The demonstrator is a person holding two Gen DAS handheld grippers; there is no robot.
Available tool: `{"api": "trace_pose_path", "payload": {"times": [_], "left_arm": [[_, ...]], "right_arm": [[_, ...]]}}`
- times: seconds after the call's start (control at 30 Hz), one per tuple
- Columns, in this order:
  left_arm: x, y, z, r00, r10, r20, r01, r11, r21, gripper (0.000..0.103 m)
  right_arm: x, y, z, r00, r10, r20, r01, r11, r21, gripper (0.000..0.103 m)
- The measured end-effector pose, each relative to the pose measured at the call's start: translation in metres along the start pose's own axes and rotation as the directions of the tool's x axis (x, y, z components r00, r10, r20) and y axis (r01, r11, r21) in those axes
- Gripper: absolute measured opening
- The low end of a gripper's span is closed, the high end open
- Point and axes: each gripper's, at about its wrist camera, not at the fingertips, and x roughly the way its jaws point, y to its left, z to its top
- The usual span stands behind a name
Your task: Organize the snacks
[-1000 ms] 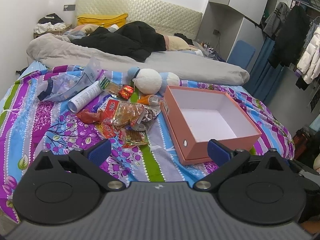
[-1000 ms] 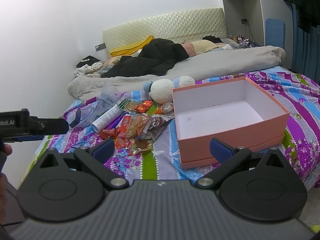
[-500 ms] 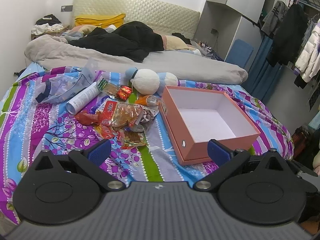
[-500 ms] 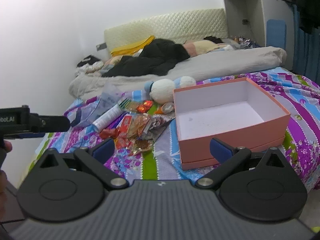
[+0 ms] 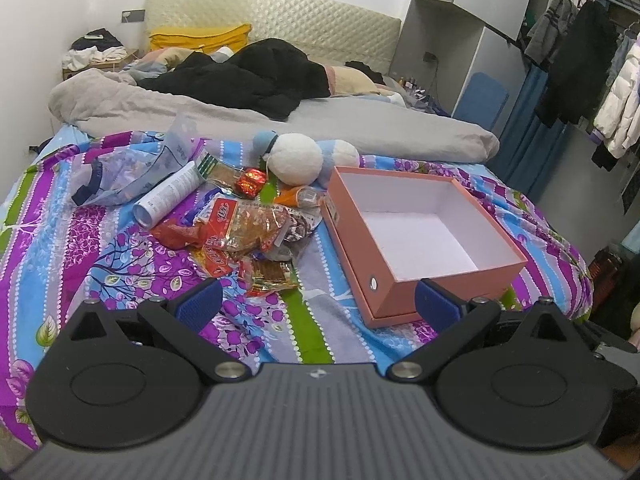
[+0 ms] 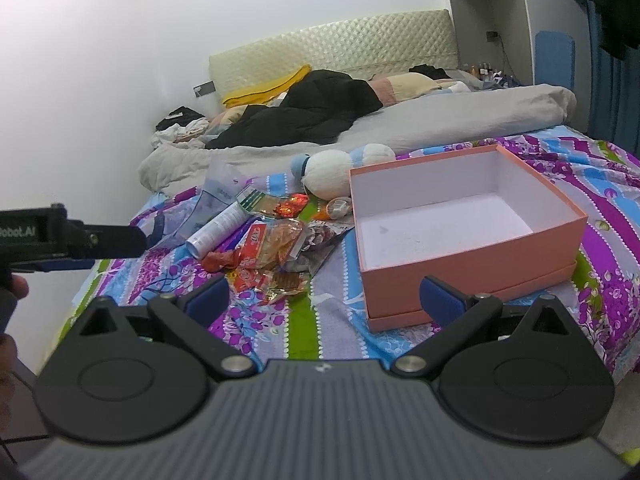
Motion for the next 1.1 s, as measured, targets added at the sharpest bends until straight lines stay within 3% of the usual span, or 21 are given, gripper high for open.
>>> {"api": "trace_pose_path", "payload": {"times": [0.4,0.97,1.1], "left_arm": [[0.005,0.004,-0.004,1.000,-0.019,-0.008,0.019,1.000,-0.002,0.103],[0.035,0.030,-0.021,0.999,-0.015,-0.030,0.013,0.998,-0.059,0.103],[0.047,0.042,-0.024,0.999,-0.021,-0.026,0.019,0.997,-0.075,0.103]], "right_arm": [[0.004,-0.007,-0.003,1.000,-0.012,-0.014,0.013,0.999,0.031,0.103],[0.021,-0.002,-0.017,0.999,-0.024,-0.039,0.024,1.000,-0.015,0.103],[0.027,-0.004,-0.022,0.998,0.020,-0.057,-0.020,1.000,0.004,0.103]]}}
